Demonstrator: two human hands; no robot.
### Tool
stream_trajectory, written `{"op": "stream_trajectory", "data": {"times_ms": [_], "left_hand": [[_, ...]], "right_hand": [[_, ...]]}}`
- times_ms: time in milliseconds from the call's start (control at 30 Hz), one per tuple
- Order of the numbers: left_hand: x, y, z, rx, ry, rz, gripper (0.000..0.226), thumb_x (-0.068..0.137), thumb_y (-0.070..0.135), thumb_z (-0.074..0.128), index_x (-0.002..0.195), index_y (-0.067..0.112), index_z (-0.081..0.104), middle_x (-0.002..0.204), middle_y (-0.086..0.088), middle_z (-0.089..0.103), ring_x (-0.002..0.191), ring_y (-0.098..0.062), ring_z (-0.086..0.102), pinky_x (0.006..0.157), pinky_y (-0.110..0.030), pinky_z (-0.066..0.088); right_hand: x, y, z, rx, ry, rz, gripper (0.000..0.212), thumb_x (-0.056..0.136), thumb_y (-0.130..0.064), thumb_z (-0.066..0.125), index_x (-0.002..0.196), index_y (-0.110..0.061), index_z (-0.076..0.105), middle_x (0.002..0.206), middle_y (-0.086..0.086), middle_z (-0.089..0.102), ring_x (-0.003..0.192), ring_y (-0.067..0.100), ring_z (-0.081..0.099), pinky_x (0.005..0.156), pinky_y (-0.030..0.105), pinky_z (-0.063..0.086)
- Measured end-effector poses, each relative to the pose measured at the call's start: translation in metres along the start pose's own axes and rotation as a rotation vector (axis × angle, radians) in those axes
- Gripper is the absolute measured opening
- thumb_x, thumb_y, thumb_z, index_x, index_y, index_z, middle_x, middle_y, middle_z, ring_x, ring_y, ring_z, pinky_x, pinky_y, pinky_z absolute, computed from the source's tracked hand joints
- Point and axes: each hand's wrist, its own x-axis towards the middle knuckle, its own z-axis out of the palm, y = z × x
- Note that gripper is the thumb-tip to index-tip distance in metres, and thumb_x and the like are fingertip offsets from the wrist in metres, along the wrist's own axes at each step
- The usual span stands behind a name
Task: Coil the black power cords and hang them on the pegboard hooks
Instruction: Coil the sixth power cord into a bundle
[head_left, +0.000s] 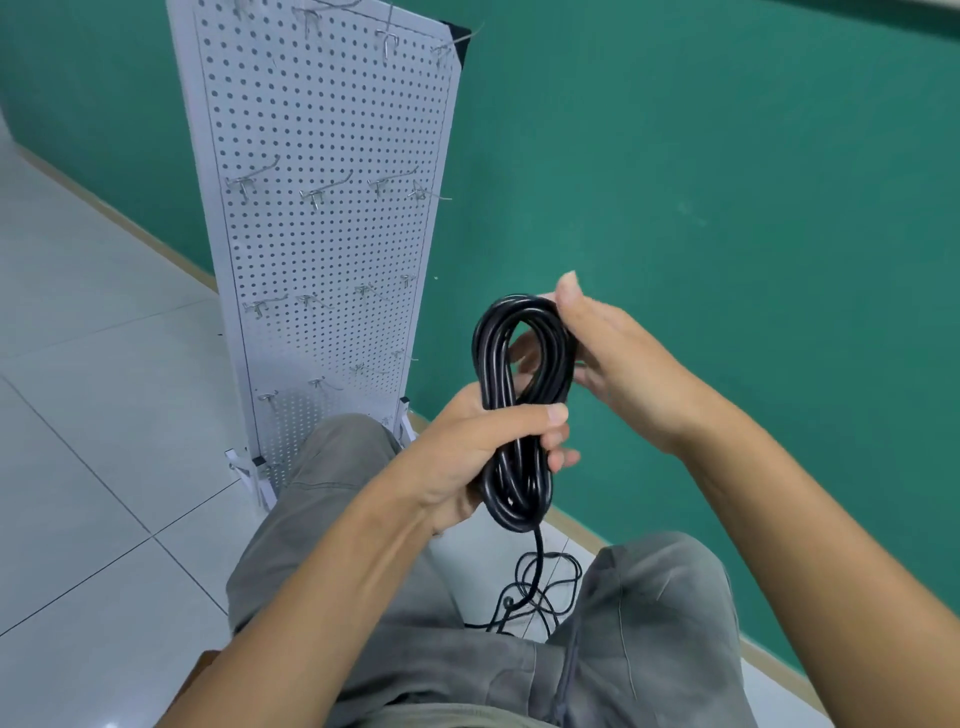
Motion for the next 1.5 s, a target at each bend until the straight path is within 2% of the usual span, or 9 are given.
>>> {"op": "stream_trajectory", "data": {"times_ms": [167, 333, 533, 733, 933, 1067, 1200, 1367, 1500], "left_hand": [[0.002, 0.011, -0.021, -0.051, 0.153, 0.072, 0.013, 0.093, 0.015, 0.069, 0.080, 0.017, 0.069, 0.070, -0.001, 0.056, 0.064, -0.018, 0.062, 0.071, -0.030, 0.056], [0.000, 0.021, -0.037, -0.068, 0.254, 0.102, 0.014, 0.095, 0.017, 0.065, 0.086, 0.015, 0.056, 0.071, 0.000, 0.056, 0.063, -0.016, 0.060, 0.055, -0.025, 0.051], [-0.003, 0.035, -0.051, 0.012, 0.445, 0.186, 0.016, 0.098, 0.020, 0.066, 0.087, 0.016, 0.055, 0.068, 0.001, 0.055, 0.061, -0.015, 0.056, 0.061, -0.029, 0.047], [-0.008, 0.045, -0.068, -0.006, 0.605, 0.219, 0.019, 0.098, 0.023, 0.069, 0.084, 0.016, 0.057, 0.066, 0.001, 0.057, 0.061, -0.015, 0.057, 0.064, -0.028, 0.049], [-0.003, 0.034, -0.068, 0.193, 0.771, 0.210, 0.023, 0.098, 0.026, 0.070, 0.080, 0.015, 0.062, 0.065, 0.000, 0.061, 0.062, -0.017, 0.061, 0.066, -0.033, 0.050], [0.001, 0.023, -0.053, 0.281, 0.690, 0.191, 0.028, 0.097, 0.026, 0.071, 0.074, 0.015, 0.061, 0.066, -0.003, 0.061, 0.061, -0.019, 0.061, 0.068, -0.037, 0.050], [0.004, 0.013, -0.037, 0.303, 0.581, 0.170, 0.033, 0.098, 0.027, 0.069, 0.067, 0.018, 0.060, 0.065, -0.005, 0.059, 0.059, -0.021, 0.059, 0.066, -0.037, 0.050], [0.004, 0.013, -0.022, 0.257, 0.503, 0.144, 0.042, 0.099, 0.043, 0.063, 0.066, 0.018, 0.056, 0.064, -0.005, 0.059, 0.051, -0.017, 0.051, 0.047, -0.026, 0.043], [0.004, 0.010, -0.012, 0.310, 0.440, 0.115, 0.063, 0.080, 0.069, 0.055, 0.083, 0.007, 0.063, 0.068, -0.004, 0.066, 0.073, -0.022, 0.067, 0.069, -0.037, 0.056]], "right_hand": [[-0.012, 0.043, 0.030, 0.399, -0.099, 0.159, 0.093, 0.087, -0.075, 0.013, 0.135, -0.009, 0.057, 0.106, -0.006, 0.074, 0.103, 0.022, 0.065, 0.098, 0.035, 0.052], [-0.016, 0.077, 0.059, 0.406, -0.161, 0.231, 0.105, 0.076, -0.087, 0.021, 0.128, -0.007, 0.065, 0.127, 0.022, 0.067, 0.121, 0.037, 0.063, 0.113, 0.043, 0.044], [-0.032, 0.086, 0.059, 0.193, -0.181, 0.231, 0.069, 0.100, -0.058, 0.035, 0.107, -0.001, 0.074, 0.090, 0.011, 0.072, 0.079, 0.024, 0.062, 0.083, 0.032, 0.053], [-0.052, 0.084, 0.048, 0.182, -0.137, 0.212, 0.020, 0.098, -0.014, 0.064, 0.100, 0.003, 0.075, 0.083, 0.013, 0.070, 0.077, 0.023, 0.064, 0.085, 0.033, 0.056], [-0.055, 0.044, 0.047, -0.150, -0.105, 0.051, 0.027, 0.101, -0.007, 0.060, 0.119, -0.021, 0.074, 0.085, -0.009, 0.074, 0.070, 0.014, 0.051, 0.069, 0.022, 0.046], [-0.049, 0.008, 0.046, -0.292, -0.060, -0.067, 0.029, 0.101, -0.010, 0.060, 0.107, -0.035, 0.073, 0.086, -0.012, 0.076, 0.085, 0.029, 0.065, 0.081, 0.041, 0.052], [-0.039, -0.002, 0.043, -0.095, 0.031, -0.026, 0.024, 0.092, -0.001, 0.071, 0.098, -0.019, 0.057, 0.080, 0.002, 0.076, 0.063, 0.016, 0.058, 0.063, 0.025, 0.048], [-0.034, -0.001, 0.038, -0.093, 0.221, -0.008, 0.051, 0.065, -0.015, 0.094, 0.091, -0.015, 0.051, 0.069, 0.005, 0.066, 0.053, 0.022, 0.059, 0.060, 0.042, 0.053], [-0.032, 0.003, 0.037, -0.148, 0.308, 0.006, 0.060, 0.052, -0.030, 0.099, 0.085, -0.014, 0.052, 0.062, 0.002, 0.064, 0.050, 0.020, 0.057, 0.058, 0.041, 0.053]]}}
